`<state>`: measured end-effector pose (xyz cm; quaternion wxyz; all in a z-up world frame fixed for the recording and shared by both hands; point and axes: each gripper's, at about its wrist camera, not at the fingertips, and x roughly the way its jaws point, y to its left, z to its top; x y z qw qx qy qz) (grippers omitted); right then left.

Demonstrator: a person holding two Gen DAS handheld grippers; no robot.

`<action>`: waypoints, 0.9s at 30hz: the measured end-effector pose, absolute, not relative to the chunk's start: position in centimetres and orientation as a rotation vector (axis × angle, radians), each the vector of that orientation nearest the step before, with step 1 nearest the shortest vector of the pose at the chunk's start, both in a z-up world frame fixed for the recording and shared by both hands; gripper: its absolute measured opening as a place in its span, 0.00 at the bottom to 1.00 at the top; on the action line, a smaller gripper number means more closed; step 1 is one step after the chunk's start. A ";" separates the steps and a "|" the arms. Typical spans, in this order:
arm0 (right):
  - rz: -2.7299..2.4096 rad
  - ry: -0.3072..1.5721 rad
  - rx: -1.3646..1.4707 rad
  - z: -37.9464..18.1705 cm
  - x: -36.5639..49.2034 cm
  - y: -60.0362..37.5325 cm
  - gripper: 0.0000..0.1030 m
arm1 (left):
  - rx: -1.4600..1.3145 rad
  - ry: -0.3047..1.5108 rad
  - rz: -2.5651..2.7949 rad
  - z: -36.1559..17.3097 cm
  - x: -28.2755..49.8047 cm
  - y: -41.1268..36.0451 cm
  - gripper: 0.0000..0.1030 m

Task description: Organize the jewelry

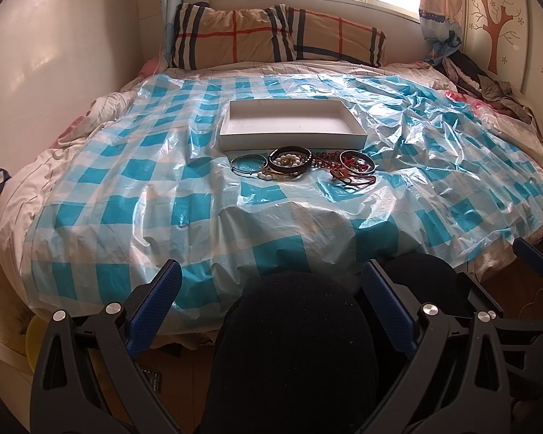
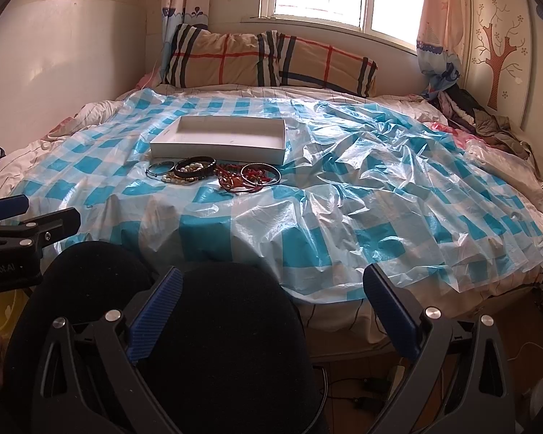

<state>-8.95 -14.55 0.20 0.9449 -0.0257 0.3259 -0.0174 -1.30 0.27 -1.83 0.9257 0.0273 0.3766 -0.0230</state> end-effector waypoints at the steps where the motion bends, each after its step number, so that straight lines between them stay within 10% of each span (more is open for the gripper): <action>1: -0.035 0.665 -0.053 0.2 -8.9 -14.5 0.93 | 0.056 0.773 -0.047 -1.8 -1.3 0.2 0.93; 27: -0.023 0.681 -0.019 0.0 -8.7 -14.6 0.93 | 0.055 0.774 -0.047 -1.8 -1.3 0.3 0.93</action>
